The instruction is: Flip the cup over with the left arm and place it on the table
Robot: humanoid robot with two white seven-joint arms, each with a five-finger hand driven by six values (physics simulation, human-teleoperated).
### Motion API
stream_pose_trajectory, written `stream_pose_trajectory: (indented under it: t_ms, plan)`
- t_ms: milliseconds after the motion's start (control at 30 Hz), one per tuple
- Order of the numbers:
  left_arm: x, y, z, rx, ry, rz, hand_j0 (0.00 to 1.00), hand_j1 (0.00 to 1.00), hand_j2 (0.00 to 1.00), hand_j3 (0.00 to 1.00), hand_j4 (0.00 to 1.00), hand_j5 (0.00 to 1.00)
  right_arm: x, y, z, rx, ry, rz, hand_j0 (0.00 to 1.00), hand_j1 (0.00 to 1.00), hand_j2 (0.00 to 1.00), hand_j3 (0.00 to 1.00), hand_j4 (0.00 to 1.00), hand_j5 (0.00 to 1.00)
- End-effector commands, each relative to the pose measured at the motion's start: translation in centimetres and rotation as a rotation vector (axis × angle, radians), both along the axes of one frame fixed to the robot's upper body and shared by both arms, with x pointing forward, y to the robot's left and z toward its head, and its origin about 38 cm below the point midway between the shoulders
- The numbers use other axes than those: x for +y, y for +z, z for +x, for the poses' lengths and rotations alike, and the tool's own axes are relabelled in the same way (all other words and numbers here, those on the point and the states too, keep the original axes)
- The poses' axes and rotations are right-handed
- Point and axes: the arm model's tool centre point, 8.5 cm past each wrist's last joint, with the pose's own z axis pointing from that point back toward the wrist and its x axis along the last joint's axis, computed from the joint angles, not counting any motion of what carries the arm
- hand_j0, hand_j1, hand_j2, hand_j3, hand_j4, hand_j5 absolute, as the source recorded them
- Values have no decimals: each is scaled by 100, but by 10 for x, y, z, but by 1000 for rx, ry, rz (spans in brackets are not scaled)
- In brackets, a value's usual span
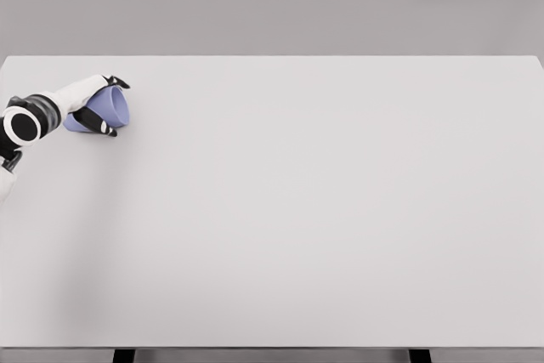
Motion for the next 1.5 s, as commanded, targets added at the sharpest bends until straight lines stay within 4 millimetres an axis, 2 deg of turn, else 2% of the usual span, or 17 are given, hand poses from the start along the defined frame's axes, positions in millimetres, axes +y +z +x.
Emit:
stream_pose_trajectory:
  t_ms: [0,167,233,333,467,667,800,867,933,1000,1133,1300,1467]
  plan:
    - [-1,-1,0,6,2,-10,67,67,67,67,67,67,0,0,0,0,0,1,100,100,100,100,100,100]
    - [-1,1,-1,9,-6,-68,57,57,57,57,57,57,0,0,0,0,0,-1,100,100,100,100,100,100]
    - [-2,7,-1,3,-26,-125,57,57,57,57,57,57,0,0,0,0,0,1,100,100,100,100,100,100]
    - [10,22,-2,35,-23,-242,58,58,58,58,58,58,0,0,0,0,0,-1,100,100,100,100,100,100]
    - [13,39,-15,145,-152,-427,58,58,58,58,58,58,0,0,0,0,0,-1,100,100,100,100,100,100]
    - [19,72,-8,59,-146,-675,59,59,59,59,59,59,0,0,0,0,0,-1,100,100,100,100,100,100]
    - [-1,82,1,4,-176,-835,59,59,59,59,59,59,0,0,0,0,0,1,100,100,100,100,100,100]
    - [-19,77,9,-23,-189,-927,59,59,59,59,59,59,0,0,0,0,0,1,100,100,100,100,100,100]
    - [-40,51,15,-11,-158,-1059,58,58,58,58,58,58,0,0,0,0,0,-1,100,100,100,100,100,100]
    - [-60,40,18,-5,-157,-1134,58,58,58,58,58,58,0,0,0,0,-2,-1,100,100,100,100,100,100]
    - [-80,2,17,38,-122,-1195,58,58,58,58,58,58,0,0,0,0,0,-1,100,100,100,100,100,100]
    - [-101,-8,13,-13,-182,-1227,58,58,58,58,58,58,0,0,0,0,0,-1,100,100,100,100,100,100]
    - [-119,-9,2,-164,-306,-1237,58,58,58,58,58,58,0,0,0,0,0,-1,100,100,100,100,100,100]
